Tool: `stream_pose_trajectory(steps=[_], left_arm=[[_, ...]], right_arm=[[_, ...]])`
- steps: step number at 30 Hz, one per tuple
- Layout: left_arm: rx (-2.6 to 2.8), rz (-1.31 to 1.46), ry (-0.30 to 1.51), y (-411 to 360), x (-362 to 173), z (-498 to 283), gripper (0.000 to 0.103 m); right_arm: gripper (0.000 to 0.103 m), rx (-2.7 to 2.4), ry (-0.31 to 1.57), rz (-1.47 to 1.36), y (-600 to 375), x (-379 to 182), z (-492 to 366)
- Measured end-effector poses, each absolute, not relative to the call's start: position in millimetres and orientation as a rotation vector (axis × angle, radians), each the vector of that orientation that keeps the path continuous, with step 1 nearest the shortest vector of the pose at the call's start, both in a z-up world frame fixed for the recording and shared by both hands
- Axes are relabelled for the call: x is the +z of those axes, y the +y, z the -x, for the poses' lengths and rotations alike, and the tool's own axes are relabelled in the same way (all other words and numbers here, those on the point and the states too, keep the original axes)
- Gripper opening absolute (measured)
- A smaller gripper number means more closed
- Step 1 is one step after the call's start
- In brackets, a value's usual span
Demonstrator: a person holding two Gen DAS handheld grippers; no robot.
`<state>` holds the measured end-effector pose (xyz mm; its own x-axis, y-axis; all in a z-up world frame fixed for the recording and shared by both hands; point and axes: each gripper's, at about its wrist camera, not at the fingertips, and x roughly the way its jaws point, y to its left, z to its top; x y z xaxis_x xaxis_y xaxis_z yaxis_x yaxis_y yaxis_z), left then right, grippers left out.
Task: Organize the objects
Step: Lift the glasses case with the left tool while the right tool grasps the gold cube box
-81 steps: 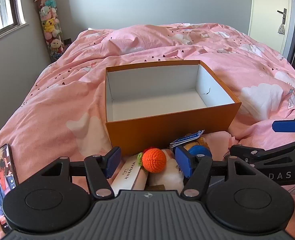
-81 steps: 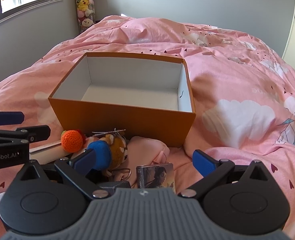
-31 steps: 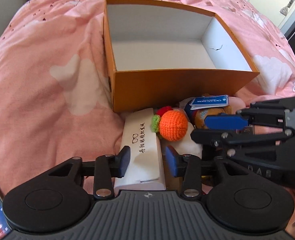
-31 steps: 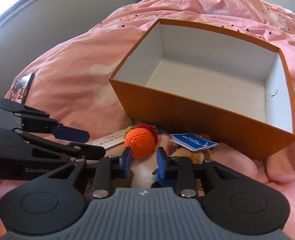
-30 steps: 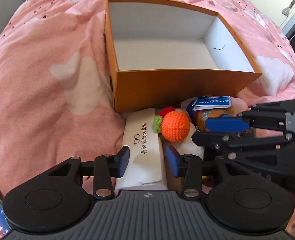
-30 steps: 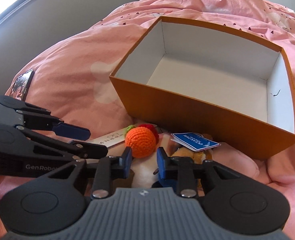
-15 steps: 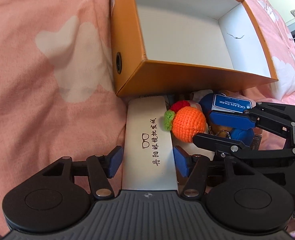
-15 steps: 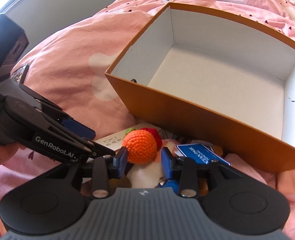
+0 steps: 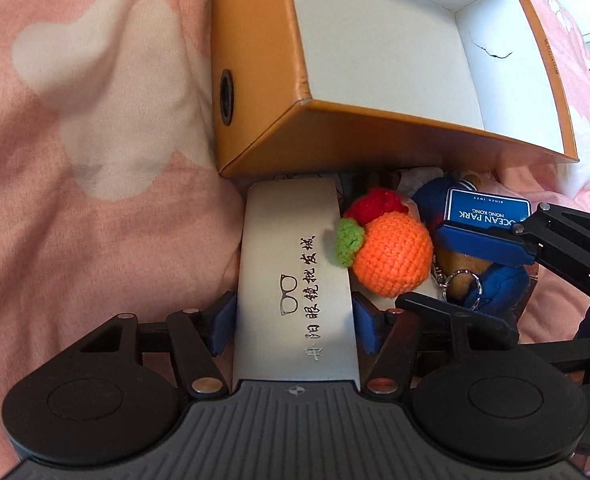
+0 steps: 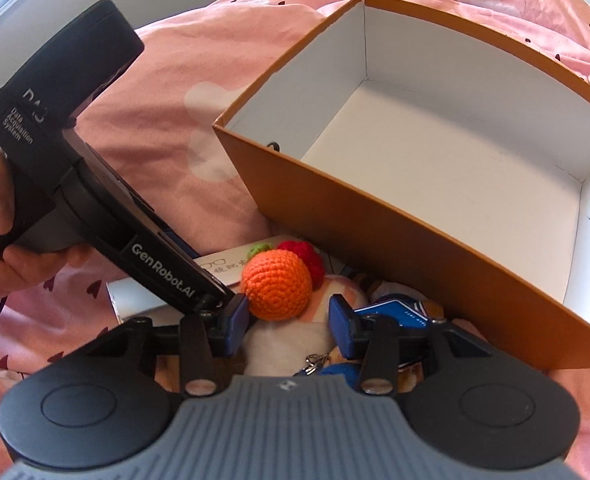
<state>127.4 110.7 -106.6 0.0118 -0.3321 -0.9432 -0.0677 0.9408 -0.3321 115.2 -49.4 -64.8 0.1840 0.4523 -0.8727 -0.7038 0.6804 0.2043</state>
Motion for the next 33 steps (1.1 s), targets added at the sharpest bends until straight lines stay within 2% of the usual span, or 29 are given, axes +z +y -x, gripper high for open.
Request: stream_pose_trajectory(steps=[11, 17, 23, 25, 33], left_arm=[[-0.136, 0.227, 1.433, 110.3, -62.5, -90.0, 0.068], [-0.079, 0.154, 1.385, 106.1, -45.5, -69.0, 0.068], [-0.055, 0.157, 1.374, 106.6, -48.6, -59.7, 0.068], [-0.052, 0.153, 1.367, 106.6, -46.0, -63.0, 0.068], [-0.038, 0.155, 1.341, 103.4, -45.2, -53.3, 0.068]], right_arm=[[0.047, 0.984, 1.227, 0.183, -47.7, -64.4, -107.5], [0.048, 0.993, 1.282, 0.238, -34.7, -74.5, -95.8], [0.056, 0.969, 1.288, 0.294, -25.4, -85.0, -91.9], [0.063, 0.985, 1.286, 0.329, -22.1, -87.6, -89.6], [0.070, 1.024, 1.297, 0.483, 3.7, -97.6, -85.0]])
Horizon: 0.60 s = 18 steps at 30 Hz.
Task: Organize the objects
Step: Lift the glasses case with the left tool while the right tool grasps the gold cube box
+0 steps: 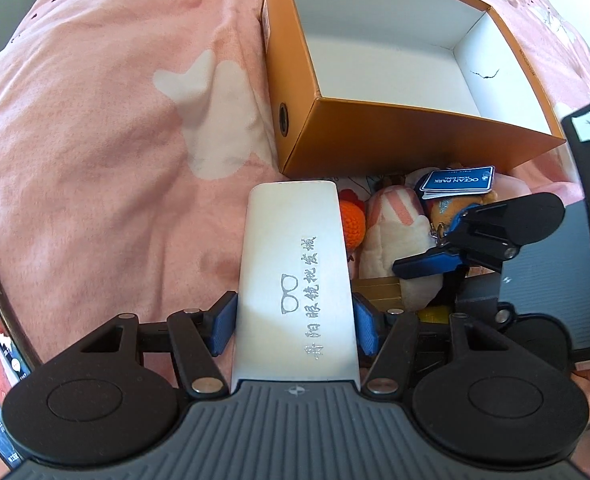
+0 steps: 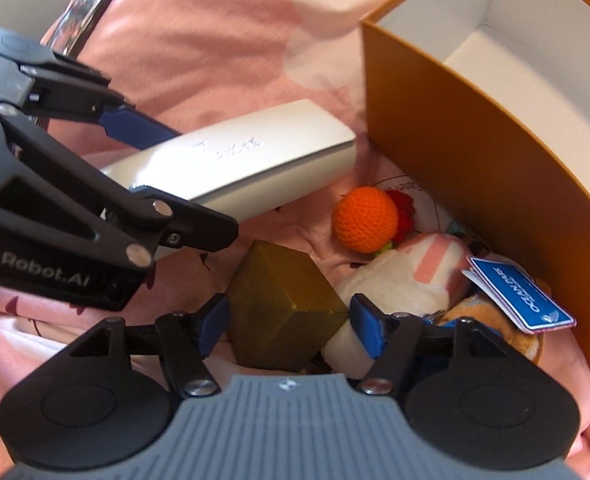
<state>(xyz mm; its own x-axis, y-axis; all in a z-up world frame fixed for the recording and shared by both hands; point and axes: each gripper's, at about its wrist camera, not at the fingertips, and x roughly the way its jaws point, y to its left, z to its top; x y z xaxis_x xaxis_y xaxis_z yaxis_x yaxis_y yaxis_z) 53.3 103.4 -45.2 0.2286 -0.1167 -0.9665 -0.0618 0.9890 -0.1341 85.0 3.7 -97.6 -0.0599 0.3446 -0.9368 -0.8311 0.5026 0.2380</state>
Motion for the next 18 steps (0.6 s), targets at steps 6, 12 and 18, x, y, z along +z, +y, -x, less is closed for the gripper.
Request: stream_pose_trajectory(steps=[6, 12, 18], left_arm=[[-0.039, 0.126, 1.337, 97.3, -47.8, -51.3, 0.068], [-0.056, 0.069, 1.339, 86.9, -57.6, -51.3, 0.068], [-0.064, 0.036, 1.339, 81.9, -58.9, -50.6, 0.068]], right_arm=[[0.055, 1.060, 1.336, 0.552, 4.1, -91.5, -84.7], [0.047, 1.045, 1.475, 0.392, -28.1, -94.7, -92.1], [0.054, 0.955, 1.530, 0.176, -45.1, -110.1, -99.5]])
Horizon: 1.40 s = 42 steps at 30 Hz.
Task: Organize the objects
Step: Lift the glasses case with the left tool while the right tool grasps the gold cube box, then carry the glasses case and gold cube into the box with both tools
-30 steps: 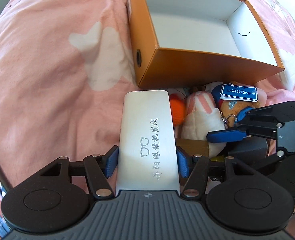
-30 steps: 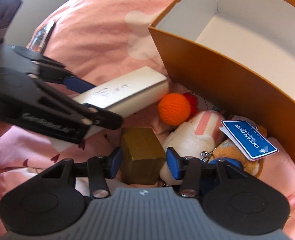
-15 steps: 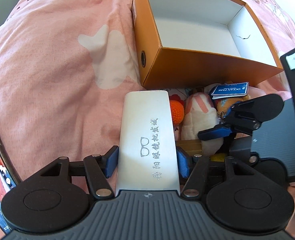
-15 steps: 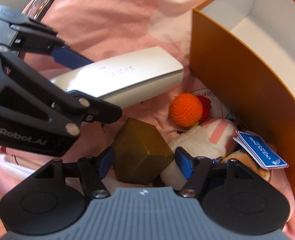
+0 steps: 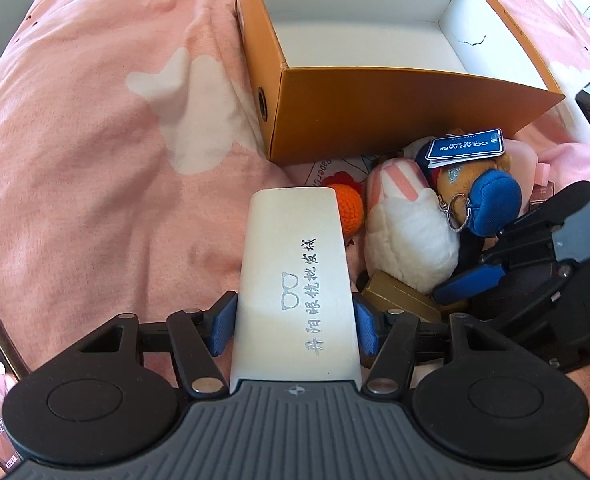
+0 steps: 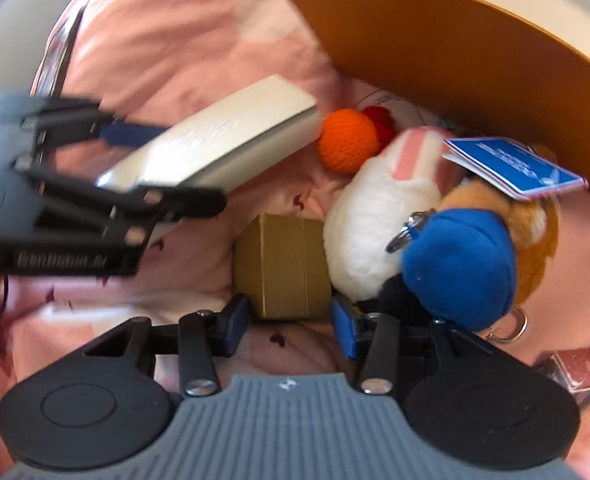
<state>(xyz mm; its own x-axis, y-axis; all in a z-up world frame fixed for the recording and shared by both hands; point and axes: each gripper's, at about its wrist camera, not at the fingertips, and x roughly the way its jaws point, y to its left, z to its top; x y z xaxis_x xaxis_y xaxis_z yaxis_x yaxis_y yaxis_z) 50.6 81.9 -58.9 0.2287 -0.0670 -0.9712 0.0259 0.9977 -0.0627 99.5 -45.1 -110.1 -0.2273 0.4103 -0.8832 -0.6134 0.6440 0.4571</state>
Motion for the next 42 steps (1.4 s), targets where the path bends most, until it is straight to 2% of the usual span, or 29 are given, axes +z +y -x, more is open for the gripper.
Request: stream_pose_trajectory(steps=[1, 3, 5, 7, 11, 15, 29, 42], left_arm=[[-0.063, 0.034, 1.337, 81.8, -58.6, -49.6, 0.068], [-0.059, 0.031, 1.334, 81.2, -58.7, -48.9, 0.068], [-0.056, 0.030, 1.331, 80.8, -58.8, -48.3, 0.068], [-0.045, 0.040, 1.329, 82.1, -59.2, -47.8, 0.068], [-0.041, 0.028, 1.321, 78.8, -58.7, -46.9, 0.068], [-0.031, 0.040, 1.301, 77.9, -55.9, -44.5, 0.068], [-0.044, 0.024, 1.025, 59.3, 6.4, -32.1, 0.068], [-0.081, 0.036, 0.789, 30.8, 56.4, -94.0, 0.068]], right_arm=[[0.060, 0.949, 1.533, 0.153, -44.8, -111.8, -100.6], [0.064, 0.941, 1.540, 0.117, -43.5, -117.2, -101.4], [0.060, 0.920, 1.590, 0.075, -40.3, -132.2, -102.2], [0.060, 0.910, 1.619, 0.031, -38.7, -144.5, -102.2], [0.057, 0.902, 1.600, 0.019, -40.8, -137.6, -99.3], [0.047, 0.917, 1.533, 0.036, -42.4, -117.1, -92.9], [0.046, 0.916, 1.227, 0.066, -77.2, -28.0, -96.9], [0.046, 0.772, 0.948, -0.013, -131.1, 54.7, -139.2]])
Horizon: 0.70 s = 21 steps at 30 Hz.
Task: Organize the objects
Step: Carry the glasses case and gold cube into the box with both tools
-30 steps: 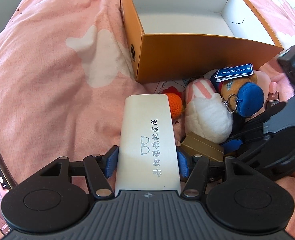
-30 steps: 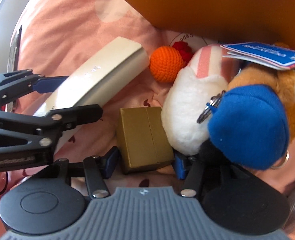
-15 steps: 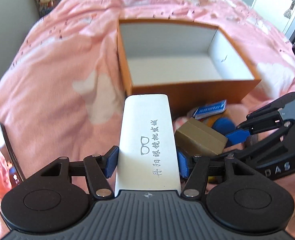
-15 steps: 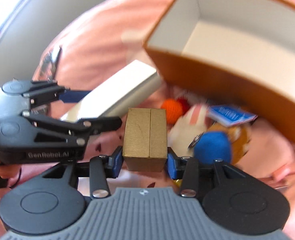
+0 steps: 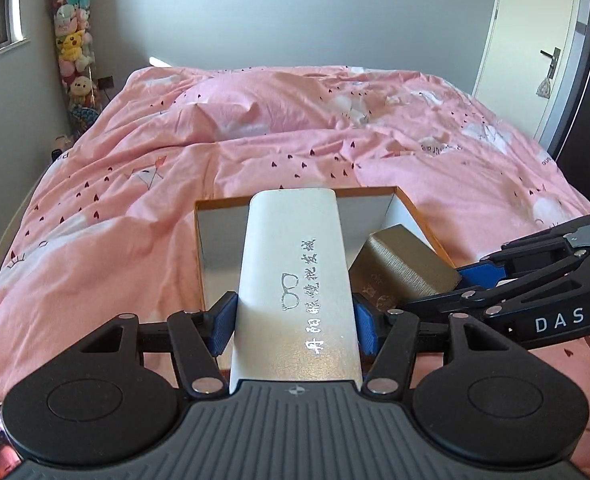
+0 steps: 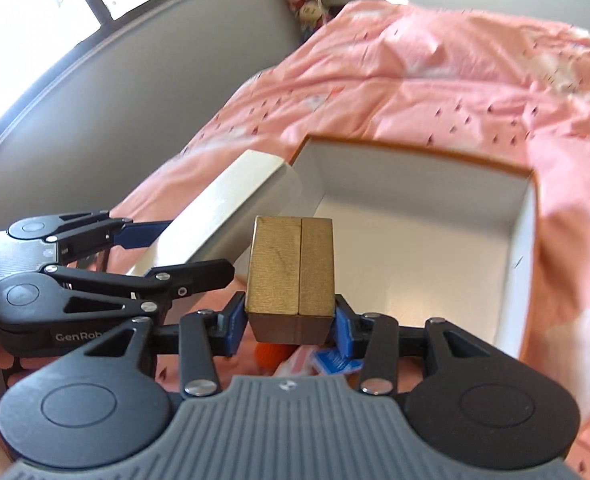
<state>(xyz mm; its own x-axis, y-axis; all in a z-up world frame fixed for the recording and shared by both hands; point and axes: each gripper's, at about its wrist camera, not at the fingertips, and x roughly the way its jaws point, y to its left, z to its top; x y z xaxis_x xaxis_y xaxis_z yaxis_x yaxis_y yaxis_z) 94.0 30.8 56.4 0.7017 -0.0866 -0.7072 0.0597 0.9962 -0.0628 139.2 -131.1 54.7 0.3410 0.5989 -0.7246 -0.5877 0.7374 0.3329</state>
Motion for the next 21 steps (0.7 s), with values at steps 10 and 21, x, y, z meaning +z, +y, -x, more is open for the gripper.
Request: stream_pose_trajectory(steps=[10, 21], left_arm=[[-0.041, 0.090, 0.840, 27.2, 19.8, -165.8, 0.068], [0.004, -0.046, 1.014, 10.1, -40.1, -207.5, 0.068]], right_arm=[[0.046, 0.553, 0.941, -0.092, -151.4, 37.4, -207.0], [0.046, 0.471, 1.078, -0.142, -150.0, -19.3, -251.5]])
